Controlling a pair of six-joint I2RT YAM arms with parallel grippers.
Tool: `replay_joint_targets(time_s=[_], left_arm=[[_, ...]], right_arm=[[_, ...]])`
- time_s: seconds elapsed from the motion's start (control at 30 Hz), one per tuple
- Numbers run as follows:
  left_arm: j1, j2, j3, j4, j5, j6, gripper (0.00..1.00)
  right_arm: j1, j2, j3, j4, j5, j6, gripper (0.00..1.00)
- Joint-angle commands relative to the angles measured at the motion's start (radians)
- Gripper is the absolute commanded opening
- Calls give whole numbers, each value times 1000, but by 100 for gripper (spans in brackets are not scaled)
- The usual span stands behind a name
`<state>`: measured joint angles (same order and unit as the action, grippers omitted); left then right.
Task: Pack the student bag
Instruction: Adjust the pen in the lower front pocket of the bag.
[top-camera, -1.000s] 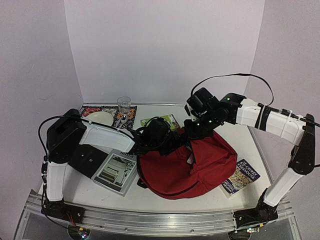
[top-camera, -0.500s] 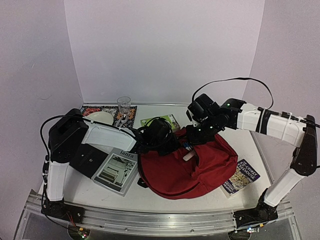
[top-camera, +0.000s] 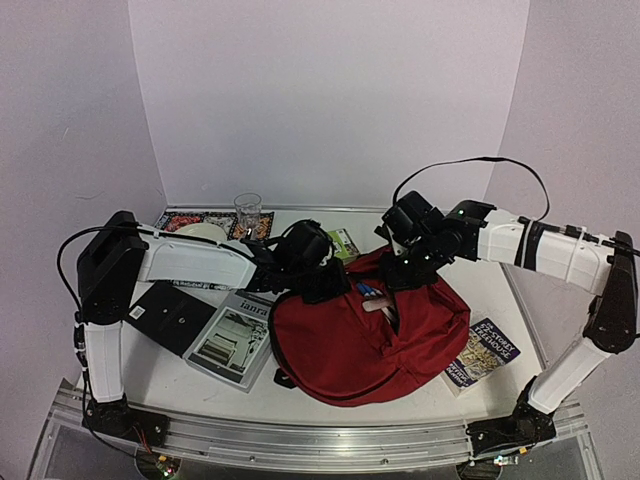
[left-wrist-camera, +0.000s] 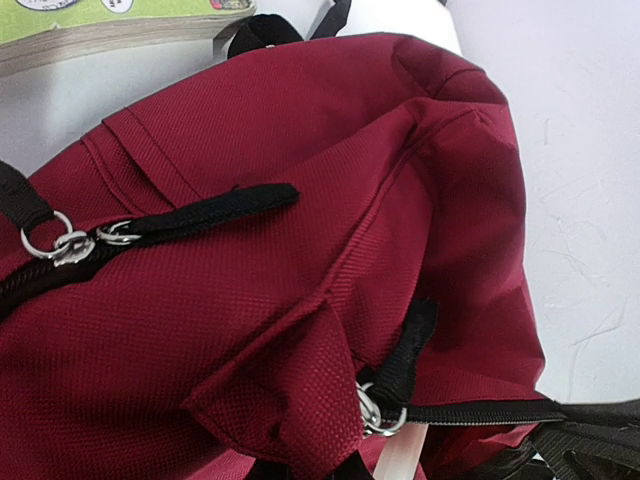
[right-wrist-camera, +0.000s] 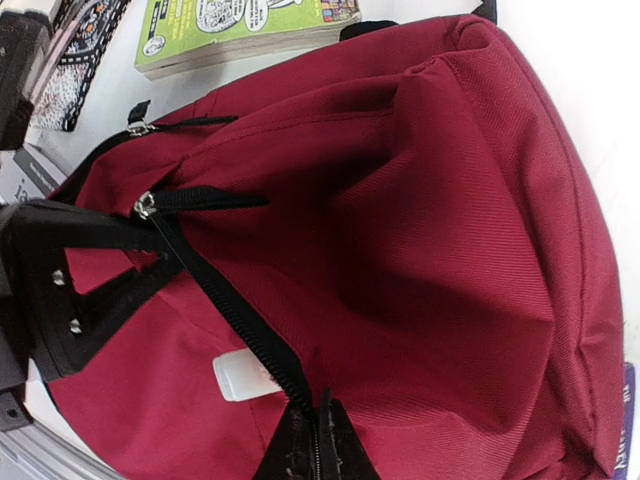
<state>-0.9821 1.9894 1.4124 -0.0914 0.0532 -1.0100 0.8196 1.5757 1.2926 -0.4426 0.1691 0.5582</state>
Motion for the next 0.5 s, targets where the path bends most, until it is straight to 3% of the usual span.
replay_joint_targets(time_s=[0.0,0.47], left_arm=[[29,-54,77,-94,-25,55,0],[32,-29,146,-114,0,73,0]], right_arm=[[8,-33,19,-64,2,-71,21],[96,-39,-1,-49,-83,-111,74]])
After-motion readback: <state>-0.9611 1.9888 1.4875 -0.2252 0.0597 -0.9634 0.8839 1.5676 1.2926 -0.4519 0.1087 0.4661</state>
